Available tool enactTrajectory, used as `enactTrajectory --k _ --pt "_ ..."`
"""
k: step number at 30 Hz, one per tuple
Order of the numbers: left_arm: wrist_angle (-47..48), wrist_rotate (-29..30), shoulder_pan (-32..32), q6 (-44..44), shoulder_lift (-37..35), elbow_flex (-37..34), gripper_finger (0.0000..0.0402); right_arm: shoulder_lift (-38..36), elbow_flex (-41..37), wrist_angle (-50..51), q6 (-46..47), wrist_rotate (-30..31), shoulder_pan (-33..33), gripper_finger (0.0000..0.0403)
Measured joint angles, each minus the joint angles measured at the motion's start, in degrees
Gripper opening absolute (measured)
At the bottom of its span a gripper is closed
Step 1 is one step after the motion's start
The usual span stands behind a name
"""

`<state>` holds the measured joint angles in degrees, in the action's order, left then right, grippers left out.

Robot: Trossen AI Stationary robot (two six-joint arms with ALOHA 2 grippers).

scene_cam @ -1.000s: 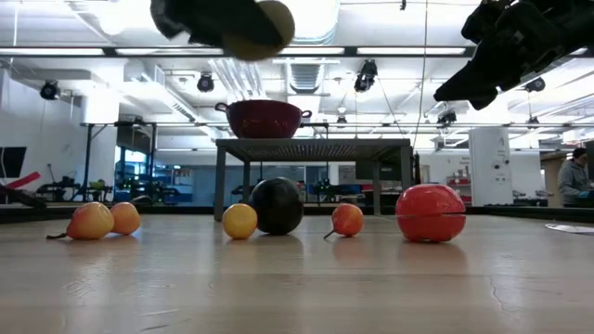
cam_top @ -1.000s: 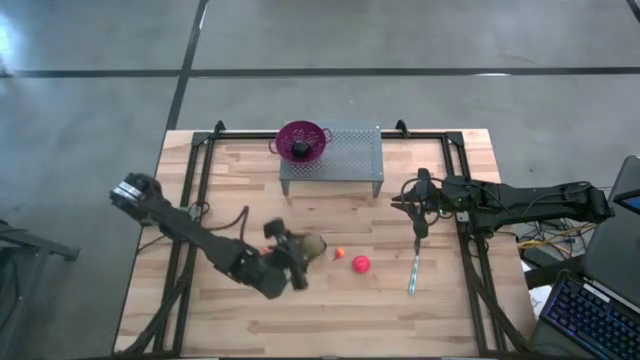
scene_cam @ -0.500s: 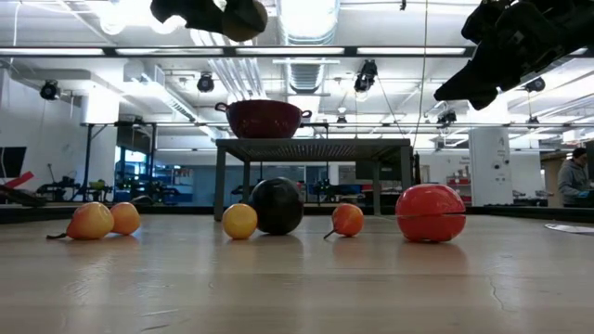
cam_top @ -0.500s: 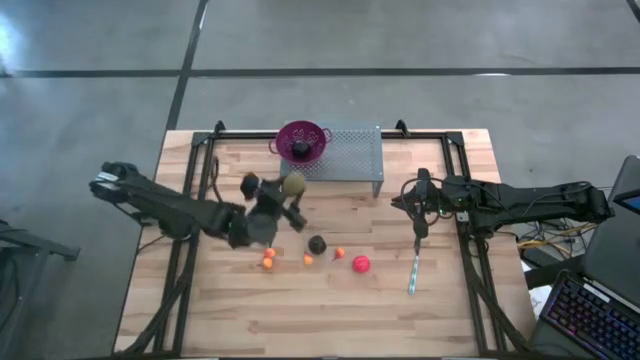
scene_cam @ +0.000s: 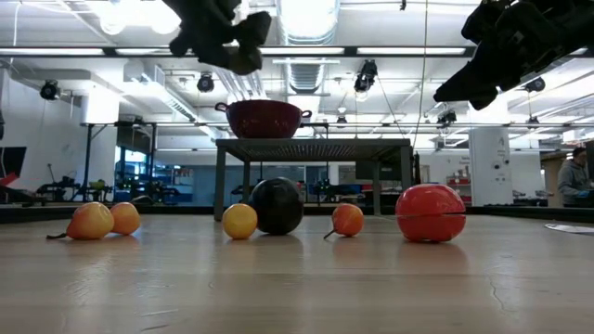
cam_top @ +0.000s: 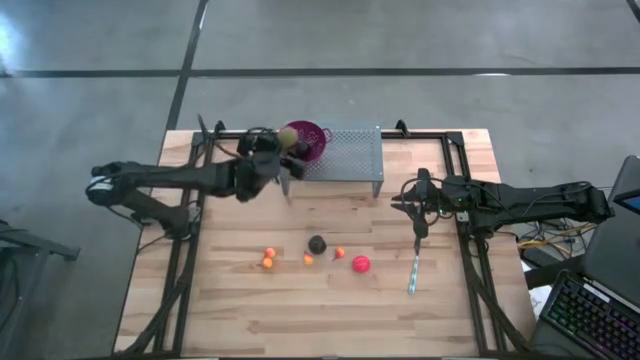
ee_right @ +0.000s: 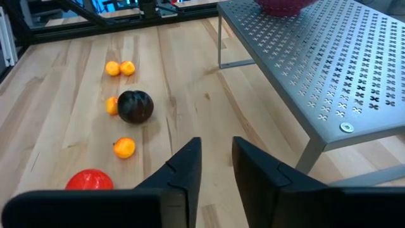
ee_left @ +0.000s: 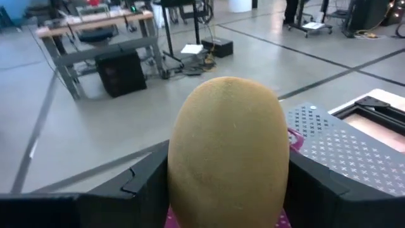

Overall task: Pick & Place Fruit
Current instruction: Put the brown kiwi into the purple strainer bowl on the shelf

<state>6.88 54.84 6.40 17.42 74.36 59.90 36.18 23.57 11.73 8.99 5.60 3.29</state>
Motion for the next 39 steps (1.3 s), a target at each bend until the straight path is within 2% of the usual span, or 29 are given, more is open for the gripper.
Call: enactTrajectory --k 7,9,15,19,31,39 --pt "-2.6 -13.9 6.7 -8.0 0.2 0.0 0.0246 0.0 0.0 0.0 0.0 0.0 0.0 0.0108" --pt "-2.6 -16.3 8.3 -8.6 0.2 0.1 0.0246 0.0 0.0 0.0 0.0 0.0 0.0 0.0113" --pt "-2.6 -18.6 12.6 -7.8 0.2 0.4 0.0246 0.0 0.0 0.0 0.0 0.0 0.0 0.0127" --pt "-2.6 -23.3 14.2 -5.3 0.2 0.4 0.0246 0.0 0.0 0.0 0.0 0.0 0.0 0.0137" --pt "-1.3 -30.0 14.6 -6.9 0.4 -0.2 0.0246 0.0 0.0 0.0 0.0 0.0 0.0 0.0163" --pt "-0.8 -32.0 14.8 -6.2 5.0 -0.2 0.0246 0.0 0.0 0.0 0.0 0.0 0.0 0.0181"
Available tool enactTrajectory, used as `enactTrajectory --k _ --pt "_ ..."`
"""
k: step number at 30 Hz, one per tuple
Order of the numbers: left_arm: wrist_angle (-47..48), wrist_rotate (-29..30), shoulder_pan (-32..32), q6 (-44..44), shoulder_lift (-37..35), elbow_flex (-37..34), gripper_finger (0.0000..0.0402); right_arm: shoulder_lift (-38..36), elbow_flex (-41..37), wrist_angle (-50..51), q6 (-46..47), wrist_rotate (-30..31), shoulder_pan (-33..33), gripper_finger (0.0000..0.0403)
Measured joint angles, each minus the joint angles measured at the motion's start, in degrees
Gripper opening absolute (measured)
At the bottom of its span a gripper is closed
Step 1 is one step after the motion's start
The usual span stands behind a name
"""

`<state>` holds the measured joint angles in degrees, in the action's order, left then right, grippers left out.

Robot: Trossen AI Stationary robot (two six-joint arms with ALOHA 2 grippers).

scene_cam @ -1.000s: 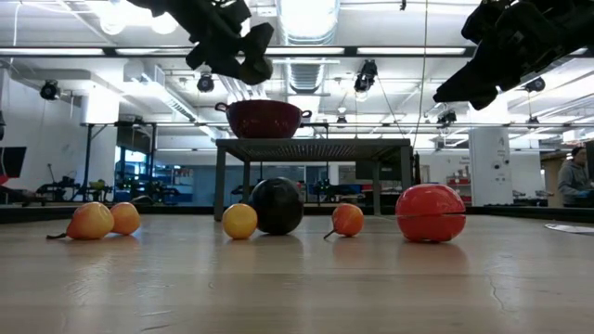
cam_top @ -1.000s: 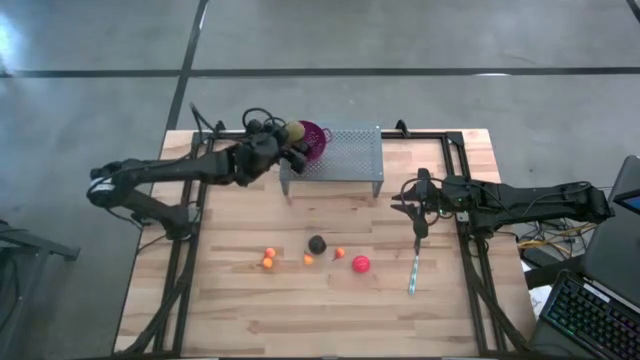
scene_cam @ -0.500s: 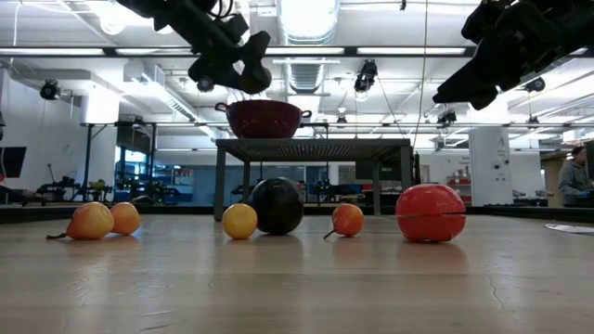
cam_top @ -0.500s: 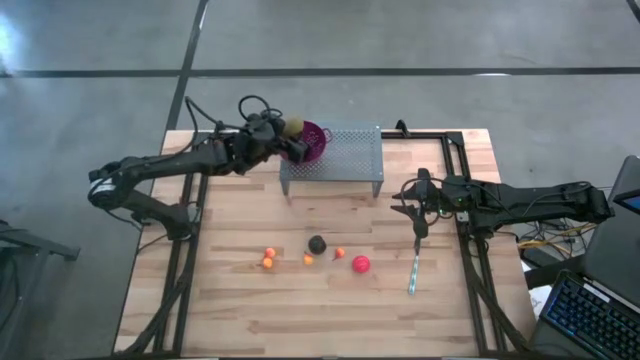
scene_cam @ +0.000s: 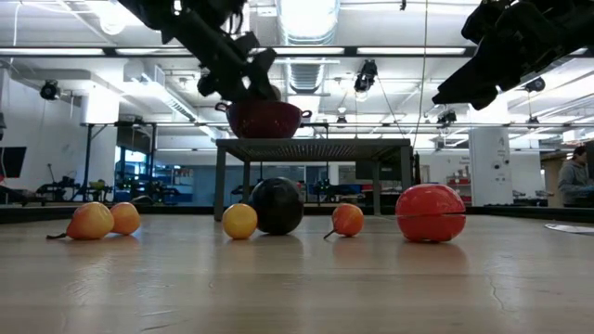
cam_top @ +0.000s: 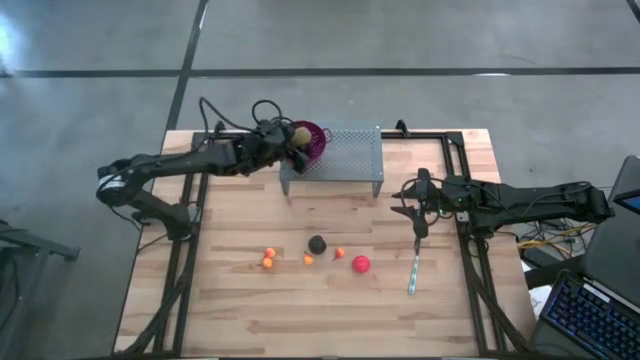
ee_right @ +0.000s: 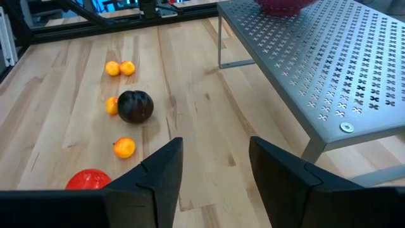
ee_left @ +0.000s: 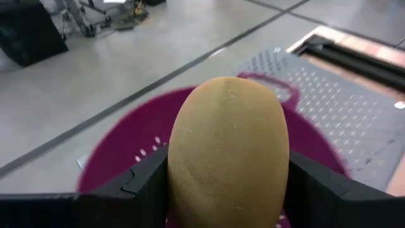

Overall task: Pick & Place Fruit
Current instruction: Put the brown kiwi into the purple strainer bowl on the shelf, then put the yellow pear into the purple strainer bowl on the shelf

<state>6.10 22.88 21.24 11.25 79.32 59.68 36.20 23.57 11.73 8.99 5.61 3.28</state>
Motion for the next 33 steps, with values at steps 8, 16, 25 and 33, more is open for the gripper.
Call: enactTrajectory --k 8,16,25,33 --pt "-2.0 1.4 0.2 -1.4 2.4 0.1 0.0246 0.0 0.0 0.0 0.0 0.0 0.0 0.0194" --pt "0.0 1.1 0.2 -1.2 2.0 1.1 0.0258 0.0 0.0 0.0 0.0 0.0 0.0 0.0197" --pt "0.6 1.1 0.2 -0.9 2.0 1.1 0.0316 0.0 0.0 0.0 0.0 0.0 0.0 0.0173" --pt "0.5 0.5 0.0 -1.2 2.0 1.1 0.0314 0.0 0.0 0.0 0.0 0.0 0.0 0.0151"
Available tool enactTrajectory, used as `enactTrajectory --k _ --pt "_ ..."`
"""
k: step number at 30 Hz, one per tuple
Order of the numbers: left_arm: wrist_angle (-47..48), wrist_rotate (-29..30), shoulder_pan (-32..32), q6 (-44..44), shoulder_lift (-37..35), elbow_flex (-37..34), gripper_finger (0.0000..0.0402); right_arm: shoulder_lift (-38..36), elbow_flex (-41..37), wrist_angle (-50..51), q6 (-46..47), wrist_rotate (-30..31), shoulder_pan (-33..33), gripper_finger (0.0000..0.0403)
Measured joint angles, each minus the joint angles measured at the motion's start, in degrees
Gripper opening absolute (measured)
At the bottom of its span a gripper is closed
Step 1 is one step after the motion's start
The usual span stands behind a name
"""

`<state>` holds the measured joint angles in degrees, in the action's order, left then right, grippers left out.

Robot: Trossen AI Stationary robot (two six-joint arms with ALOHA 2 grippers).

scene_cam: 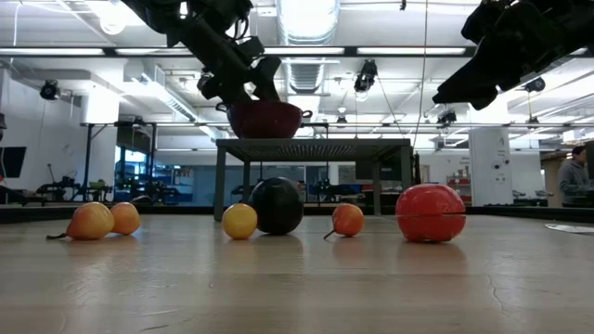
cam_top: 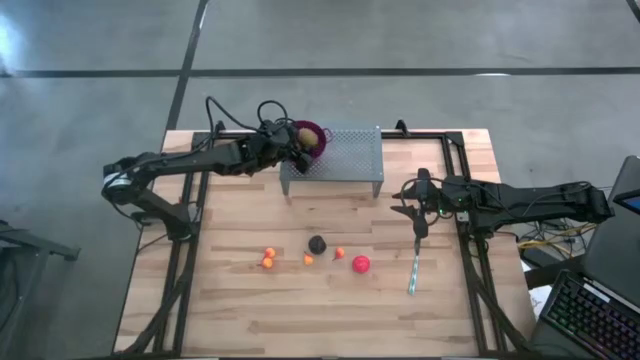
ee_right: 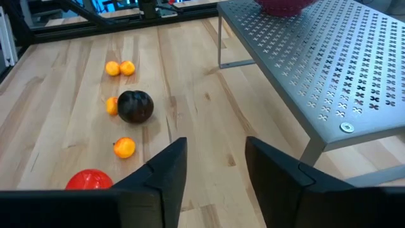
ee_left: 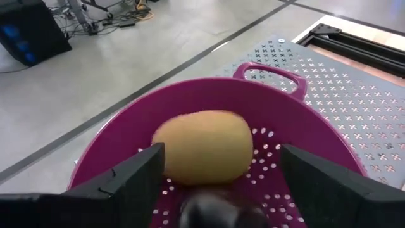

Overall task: Pick & Place Fruit
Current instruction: Put the yellow pear into the purple strainer bowl on the shelf

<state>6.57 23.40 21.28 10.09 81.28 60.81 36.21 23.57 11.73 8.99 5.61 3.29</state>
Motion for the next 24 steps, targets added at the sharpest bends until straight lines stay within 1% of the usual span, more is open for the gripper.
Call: enactTrajectory --k 11,13,17,24 --pt "0.9 -0.8 -1.6 0.0 0.0 4.1 0.0312 0.0 0.0 0.0 0.0 0.0 0.0 0.012" --pt "2.8 -1.8 -2.4 0.5 -0.1 5.3 0.0312 0.0 0.0 0.0 0.0 0.0 0.0 0.0114" --pt "8.8 -1.8 -5.0 0.9 -0.1 8.1 0.0309 0.0 0.0 0.0 0.0 0.0 0.0 0.0103" --pt "17.4 -1.8 -11.9 2.2 -0.1 11.4 0.028 0.0 0.0 0.0 0.0 0.0 0.0 0.0081"
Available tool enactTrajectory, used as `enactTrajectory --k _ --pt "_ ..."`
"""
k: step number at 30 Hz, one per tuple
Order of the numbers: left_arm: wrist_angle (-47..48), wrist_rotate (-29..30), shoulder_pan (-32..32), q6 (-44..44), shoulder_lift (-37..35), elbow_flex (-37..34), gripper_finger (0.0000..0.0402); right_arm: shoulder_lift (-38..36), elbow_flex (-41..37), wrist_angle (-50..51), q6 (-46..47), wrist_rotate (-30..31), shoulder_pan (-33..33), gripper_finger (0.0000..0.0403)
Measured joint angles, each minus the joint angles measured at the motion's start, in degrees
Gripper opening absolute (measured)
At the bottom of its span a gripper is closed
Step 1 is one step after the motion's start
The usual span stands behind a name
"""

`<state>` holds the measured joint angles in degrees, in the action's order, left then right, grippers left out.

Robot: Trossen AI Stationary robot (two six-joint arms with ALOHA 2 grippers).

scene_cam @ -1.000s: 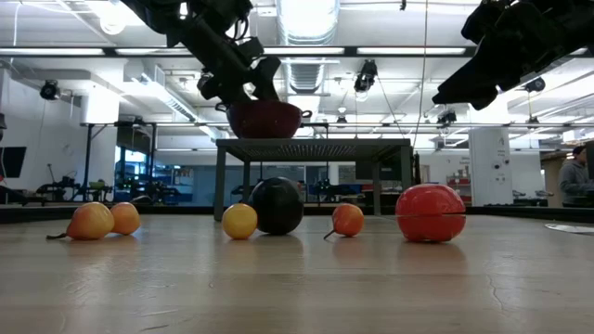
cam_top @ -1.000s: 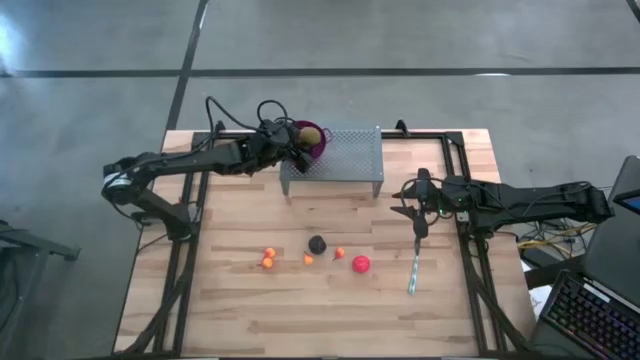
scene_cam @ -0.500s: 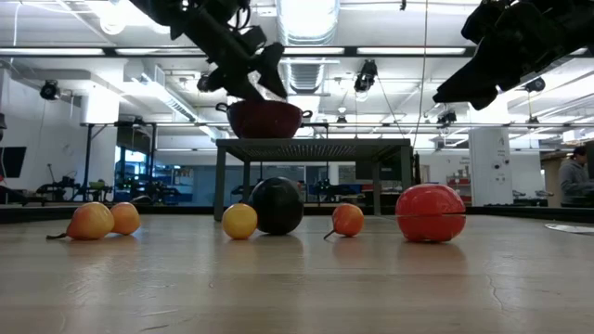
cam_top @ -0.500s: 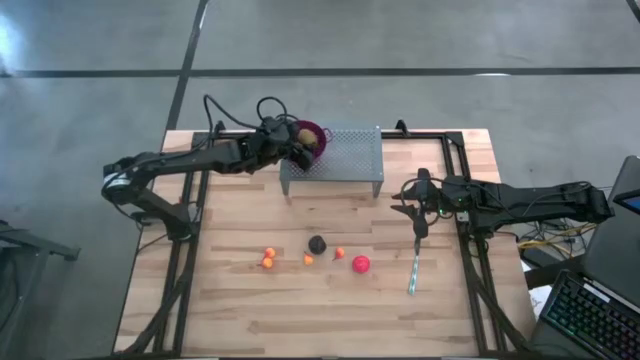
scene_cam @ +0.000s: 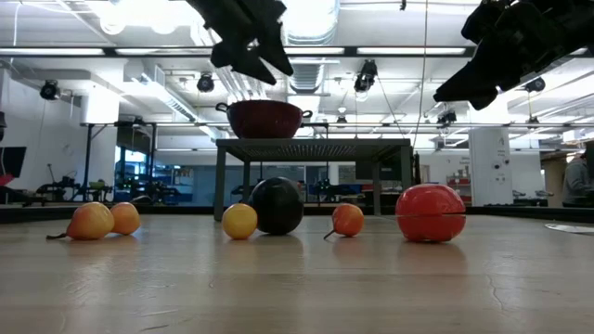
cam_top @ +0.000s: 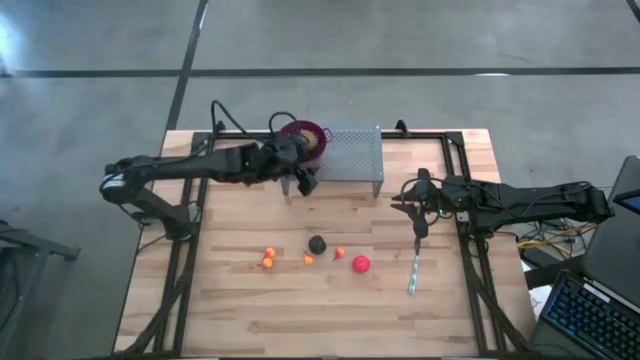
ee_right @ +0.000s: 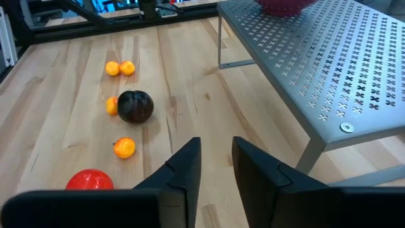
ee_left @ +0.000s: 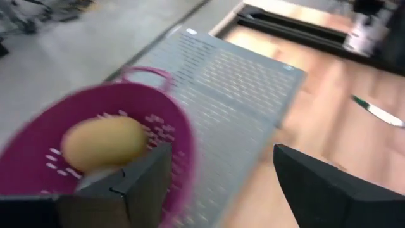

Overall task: Pick & Place Fruit
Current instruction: Put the yellow pear into the purple strainer bowl on the shelf

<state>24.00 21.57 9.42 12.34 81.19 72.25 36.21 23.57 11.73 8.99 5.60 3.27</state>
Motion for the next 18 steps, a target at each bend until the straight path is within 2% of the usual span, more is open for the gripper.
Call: enactTrajectory --k 4,12,18 --pt "3.9 -1.3 -3.8 2.8 0.0 1.1 0.027 0.0 0.0 0.0 0.0 0.0 0.0 0.0068" --pt "4.3 -5.1 -10.9 3.3 0.0 0.6 0.0268 0.0 0.0 0.0 0.0 0.0 0.0 0.005" --pt "8.2 -9.7 -16.7 4.5 0.0 0.5 0.0268 0.0 0.0 0.0 0.0 0.0 0.0 0.0043"
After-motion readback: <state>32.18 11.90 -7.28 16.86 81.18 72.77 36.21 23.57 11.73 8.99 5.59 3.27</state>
